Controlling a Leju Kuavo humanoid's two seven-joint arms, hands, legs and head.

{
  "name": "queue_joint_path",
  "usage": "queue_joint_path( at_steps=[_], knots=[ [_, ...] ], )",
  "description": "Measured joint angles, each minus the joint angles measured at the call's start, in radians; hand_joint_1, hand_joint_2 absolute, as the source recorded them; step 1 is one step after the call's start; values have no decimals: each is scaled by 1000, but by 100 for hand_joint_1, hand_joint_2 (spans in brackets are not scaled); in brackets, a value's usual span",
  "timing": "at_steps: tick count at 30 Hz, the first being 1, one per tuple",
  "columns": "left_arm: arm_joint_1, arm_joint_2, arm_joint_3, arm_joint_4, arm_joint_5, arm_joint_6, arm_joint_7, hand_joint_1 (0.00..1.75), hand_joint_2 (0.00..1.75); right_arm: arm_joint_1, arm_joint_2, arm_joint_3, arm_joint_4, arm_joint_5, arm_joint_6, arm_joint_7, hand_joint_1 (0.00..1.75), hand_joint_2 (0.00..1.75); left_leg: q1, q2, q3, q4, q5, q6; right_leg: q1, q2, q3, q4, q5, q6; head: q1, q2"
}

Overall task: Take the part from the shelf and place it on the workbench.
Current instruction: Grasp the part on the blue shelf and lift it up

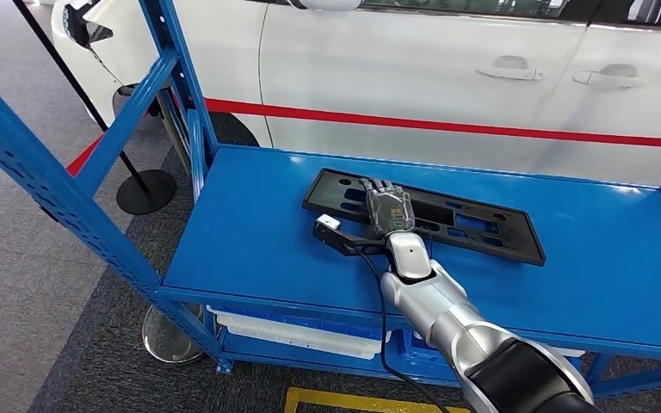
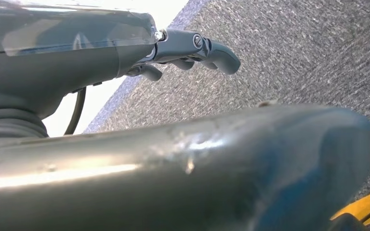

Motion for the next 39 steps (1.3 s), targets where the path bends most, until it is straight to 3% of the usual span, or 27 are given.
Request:
queue_joint_path(
  at_steps=[25,27,31,34,39],
  knots=[
    [0,0,37,0,31,33,-43,0,0,24,6,-3,-202,-62,-45,-69,175,175,0,0,0,0,0,0,0,1,-1,0,0,0,0,0],
    [0,0,40,0,33,42,-58,0,0,32,3,-10,-235,-146,-65,-127,175,175,0,0,0,0,0,0,0,1,-1,0,0,0,0,0],
    [-1,-1,70,0,109,64,-161,0,0,62,-6,-52,-362,-534,-47,-363,175,175,0,0,0,0,0,0,0,1,-2,0,0,0,0,0],
    [-3,-5,109,0,175,62,-246,0,0,78,-16,-87,-467,-721,-16,-464,175,175,0,1,1,0,0,0,0,1,-1,0,0,0,0,0],
    [-17,-22,200,0,319,-8,-507,0,0,118,-60,-137,-679,-992,30,-578,175,175,0,1,1,0,-1,0,0,0,-1,0,0,0,0,0]
  ],
)
